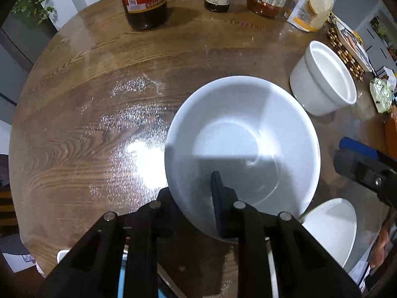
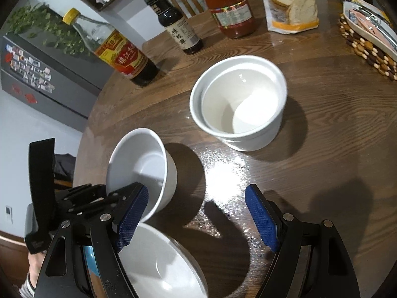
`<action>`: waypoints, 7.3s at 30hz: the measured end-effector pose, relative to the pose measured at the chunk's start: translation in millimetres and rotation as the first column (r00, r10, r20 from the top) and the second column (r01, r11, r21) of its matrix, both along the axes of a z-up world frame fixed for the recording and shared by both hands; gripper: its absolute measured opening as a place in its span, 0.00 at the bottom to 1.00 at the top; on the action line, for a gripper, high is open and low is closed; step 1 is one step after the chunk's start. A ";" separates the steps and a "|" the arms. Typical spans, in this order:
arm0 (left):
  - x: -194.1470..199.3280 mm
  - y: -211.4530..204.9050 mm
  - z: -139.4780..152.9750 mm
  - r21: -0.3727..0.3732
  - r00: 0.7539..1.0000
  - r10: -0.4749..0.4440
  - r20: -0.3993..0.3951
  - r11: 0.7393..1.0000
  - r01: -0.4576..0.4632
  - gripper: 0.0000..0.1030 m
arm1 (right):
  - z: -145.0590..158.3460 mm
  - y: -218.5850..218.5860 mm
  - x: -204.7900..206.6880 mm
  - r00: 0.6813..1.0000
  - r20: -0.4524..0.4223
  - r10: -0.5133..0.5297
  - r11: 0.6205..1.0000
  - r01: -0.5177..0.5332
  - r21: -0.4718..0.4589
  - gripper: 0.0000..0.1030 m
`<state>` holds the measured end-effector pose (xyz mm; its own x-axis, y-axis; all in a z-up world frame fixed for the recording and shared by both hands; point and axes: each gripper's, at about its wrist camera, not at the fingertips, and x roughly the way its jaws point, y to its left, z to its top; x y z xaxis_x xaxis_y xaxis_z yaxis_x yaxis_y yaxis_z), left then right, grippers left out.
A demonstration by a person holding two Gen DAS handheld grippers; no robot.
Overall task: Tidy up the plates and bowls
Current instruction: 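Lift the medium white bowl and carry it toward the large bowl, then lower the medium bowl into the large bowl and open the left tool, then withdraw the left tool from the nested bowls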
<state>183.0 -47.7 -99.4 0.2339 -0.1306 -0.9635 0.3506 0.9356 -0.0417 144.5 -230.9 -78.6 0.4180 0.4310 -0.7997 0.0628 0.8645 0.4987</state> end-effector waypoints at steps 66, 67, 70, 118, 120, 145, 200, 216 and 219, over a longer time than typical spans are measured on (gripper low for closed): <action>-7.6 2.8 4.1 0.021 0.998 -0.001 0.057 1.000 0.000 0.21 | -6.0 53.3 18.4 0.988 0.044 0.145 0.982 -0.138 -0.128 0.17; -8.0 2.5 4.4 0.022 0.998 -0.001 0.062 1.000 0.000 0.20 | -6.3 54.3 18.5 0.988 0.043 0.148 0.982 -0.141 -0.129 0.16; -9.3 2.6 7.0 0.019 0.997 0.003 0.082 1.000 -0.004 0.20 | -4.8 57.7 19.0 0.988 0.050 0.149 0.979 -0.140 -0.145 0.15; -137.7 -49.3 86.9 -0.026 0.954 -0.036 0.298 0.999 0.045 0.20 | 39.3 3.1 -112.5 0.983 0.149 0.103 0.994 -0.095 -0.057 0.16; -142.1 -48.9 86.3 -0.022 0.954 -0.032 0.299 0.999 0.041 0.20 | 37.7 4.3 -115.7 0.983 0.147 0.114 0.993 -0.106 -0.059 0.16; -152.3 -37.3 63.4 -0.016 0.975 0.040 0.217 0.999 -0.038 0.20 | 18.9 11.5 -125.0 0.979 0.084 0.185 0.983 -0.182 -0.038 0.16; -145.4 -24.1 55.6 0.017 0.965 0.088 0.247 0.995 -0.095 0.69 | 21.1 14.0 -103.6 0.983 0.067 0.169 0.980 -0.160 -0.121 0.20; -139.2 -24.7 59.6 0.062 0.953 0.119 0.277 0.988 -0.141 0.96 | 33.6 -18.9 -103.7 0.993 0.103 0.064 0.996 -0.057 -0.070 0.60; -137.9 -25.7 60.3 0.053 0.954 0.125 0.274 0.988 -0.145 0.96 | 37.6 -24.2 -103.7 0.992 0.116 0.054 0.997 -0.048 -0.060 0.61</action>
<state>45.1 -73.4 -39.1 0.4964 -0.0134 -0.8680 0.2101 0.9720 0.1052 40.8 -255.0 -41.0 0.4889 0.4089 -0.7706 -0.0379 0.8925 0.4495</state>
